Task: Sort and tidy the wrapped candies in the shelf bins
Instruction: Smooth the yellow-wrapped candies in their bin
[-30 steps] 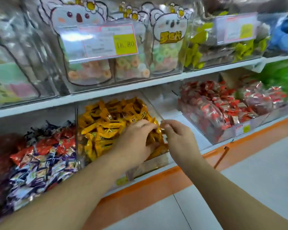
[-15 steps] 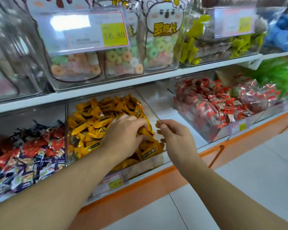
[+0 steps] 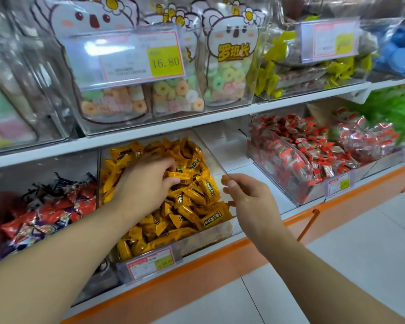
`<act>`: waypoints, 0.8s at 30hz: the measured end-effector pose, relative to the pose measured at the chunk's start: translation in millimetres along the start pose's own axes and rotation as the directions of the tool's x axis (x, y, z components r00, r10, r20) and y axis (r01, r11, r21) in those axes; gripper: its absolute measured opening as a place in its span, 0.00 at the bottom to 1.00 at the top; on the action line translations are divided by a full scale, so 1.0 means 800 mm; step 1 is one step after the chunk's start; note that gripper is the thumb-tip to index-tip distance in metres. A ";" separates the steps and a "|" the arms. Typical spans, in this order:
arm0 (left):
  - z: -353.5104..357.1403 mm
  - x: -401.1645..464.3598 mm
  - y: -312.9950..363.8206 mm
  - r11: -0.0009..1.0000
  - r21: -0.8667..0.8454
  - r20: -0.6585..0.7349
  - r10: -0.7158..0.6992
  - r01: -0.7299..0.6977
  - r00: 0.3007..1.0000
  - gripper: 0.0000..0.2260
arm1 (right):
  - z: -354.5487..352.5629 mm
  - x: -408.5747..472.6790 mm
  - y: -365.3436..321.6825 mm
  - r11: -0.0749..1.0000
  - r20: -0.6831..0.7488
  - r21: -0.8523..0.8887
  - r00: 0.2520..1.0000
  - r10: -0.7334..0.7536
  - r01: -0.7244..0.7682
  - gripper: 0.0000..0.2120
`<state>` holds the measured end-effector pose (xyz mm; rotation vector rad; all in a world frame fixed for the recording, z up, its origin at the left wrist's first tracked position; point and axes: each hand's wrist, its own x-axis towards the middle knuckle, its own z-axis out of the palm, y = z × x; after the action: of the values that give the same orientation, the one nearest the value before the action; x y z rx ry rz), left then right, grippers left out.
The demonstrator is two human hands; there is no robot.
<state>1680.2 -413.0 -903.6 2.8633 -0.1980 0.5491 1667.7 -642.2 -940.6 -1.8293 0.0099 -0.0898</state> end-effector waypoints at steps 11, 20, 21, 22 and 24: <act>-0.022 -0.023 0.020 0.972 -0.226 0.079 0.089 -0.069 0.993 0.15 | -0.001 -0.003 -0.008 0.999 -0.018 -0.027 0.999 0.028 -0.029 0.13; -0.032 -0.037 0.000 0.976 0.064 0.349 -0.218 0.209 0.911 0.41 | 0.004 -0.013 -0.017 0.999 -0.020 -0.041 1.000 0.022 -0.022 0.12; -0.027 -0.036 0.003 0.976 0.070 0.378 -0.218 0.207 0.900 0.41 | 0.004 -0.013 -0.018 0.999 -0.014 -0.042 1.000 0.022 -0.023 0.12; -0.021 -0.035 0.008 0.979 0.062 0.388 -0.201 0.193 0.900 0.40 | 0.004 -0.013 -0.018 0.999 -0.008 -0.046 1.000 0.023 -0.023 0.11; -0.012 -0.032 0.021 0.990 0.052 0.380 -0.140 0.130 0.914 0.35 | 0.004 -0.010 -0.016 0.999 -0.009 -0.044 1.000 0.022 -0.023 0.11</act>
<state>1650.1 -424.3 -901.7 2.9515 -0.0526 -0.0423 1659.1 -635.4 -929.1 -1.8720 0.0391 -0.0824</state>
